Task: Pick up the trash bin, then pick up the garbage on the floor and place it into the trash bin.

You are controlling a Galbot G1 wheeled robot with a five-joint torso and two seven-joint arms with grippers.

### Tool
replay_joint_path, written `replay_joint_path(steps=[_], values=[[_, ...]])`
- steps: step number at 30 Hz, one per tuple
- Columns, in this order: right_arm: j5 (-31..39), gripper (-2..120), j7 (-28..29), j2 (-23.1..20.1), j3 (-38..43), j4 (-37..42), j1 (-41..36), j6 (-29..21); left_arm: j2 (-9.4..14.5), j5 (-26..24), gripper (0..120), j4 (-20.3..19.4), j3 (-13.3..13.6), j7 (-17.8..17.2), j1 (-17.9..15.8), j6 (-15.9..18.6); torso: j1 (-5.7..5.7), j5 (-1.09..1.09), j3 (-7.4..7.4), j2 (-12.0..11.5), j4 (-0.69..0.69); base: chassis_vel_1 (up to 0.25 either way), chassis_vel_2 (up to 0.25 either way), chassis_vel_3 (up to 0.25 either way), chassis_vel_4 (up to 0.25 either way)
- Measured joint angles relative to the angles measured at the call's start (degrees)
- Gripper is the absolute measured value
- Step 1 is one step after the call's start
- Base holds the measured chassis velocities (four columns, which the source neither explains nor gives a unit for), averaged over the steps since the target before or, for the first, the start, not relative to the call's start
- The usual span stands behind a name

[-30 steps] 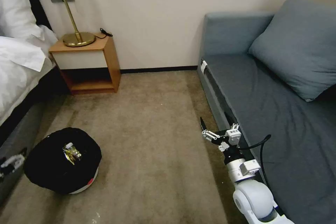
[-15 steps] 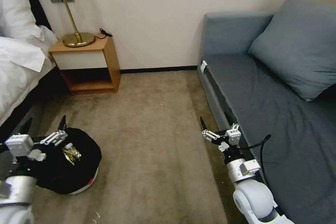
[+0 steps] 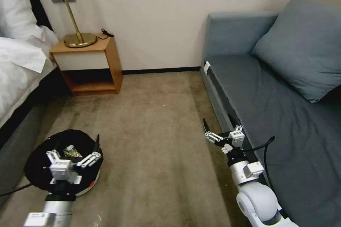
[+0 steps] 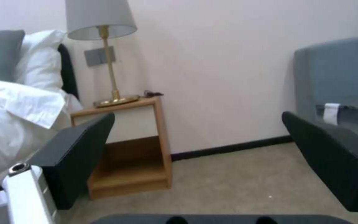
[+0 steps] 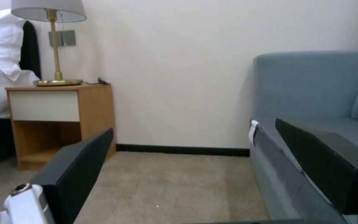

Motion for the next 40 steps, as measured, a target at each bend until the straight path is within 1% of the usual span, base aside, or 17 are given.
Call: replay_joint_path(steps=[1, 2, 5, 7, 9, 10, 13, 40], values=[[0.0, 100, 0.0, 0.0, 0.0, 0.0, 0.0, 0.0, 0.2, -0.6, 100, 0.7, -0.2, 0.0, -0.9, 0.0, 0.0, 0.0, 0.0, 0.0, 0.0, 0.0, 0.0, 0.0, 0.0], [0.0, 100, 0.0, 0.0, 0.0, 0.0, 0.0, 0.0, 0.2, -0.6, 100, 0.7, -0.2, 0.0, -0.9, 0.0, 0.0, 0.0, 0.0, 0.0, 0.0, 0.0, 0.0, 0.0, 0.0], [0.0, 100, 0.0, 0.0, 0.0, 0.0, 0.0, 0.0, 1.0, -3.3, 100, 2.8, -0.6, 0.2, -3.4, 0.3, 0.0, 0.0, 0.0, 0.0, 0.0, 0.0, 0.0, 0.0, 0.0], [0.0, 100, 0.0, 0.0, 0.0, 0.0, 0.0, 0.0, 1.2, -4.0, 100, 3.3, -0.5, 0.4, -4.0, 0.3, 0.0, 0.0, 0.0, 0.0, -0.01, 0.0, 0.0, 0.0, 0.0], [0.0, 100, 0.0, 0.0, 0.0, 0.0, 0.0, 0.0, 1.7, -5.1, 100, 4.6, 0.0, 0.8, -5.6, 0.5, 0.0, 0.0, 0.0, 0.0, -0.01, 0.0, 0.0, 0.0, 0.0], [0.0, 100, 0.0, 0.0, 0.0, 0.0, 0.0, 0.0, 1.7, -5.1, 100, 4.6, 0.0, 0.8, -5.6, 0.5, 0.0, 0.0, 0.0, 0.0, -0.01, 0.0, 0.0, 0.0, 0.0], [0.0, 100, 0.0, 0.0, 0.0, 0.0, 0.0, 0.0, 2.2, -5.6, 100, 6.2, 1.3, 1.0, -7.6, 0.8, 0.0, 0.0, 0.0, 0.0, -0.01, 0.0, 0.0, 0.0, 0.0], [0.0, 100, 0.0, 0.0, 0.0, 0.0, 0.0, 0.0, 2.4, -5.8, 100, 6.5, 1.5, 1.5, -7.8, 1.0, 0.0, 0.0, 0.0, 0.0, 0.0, 0.0, 0.0, 0.0, 0.0]])
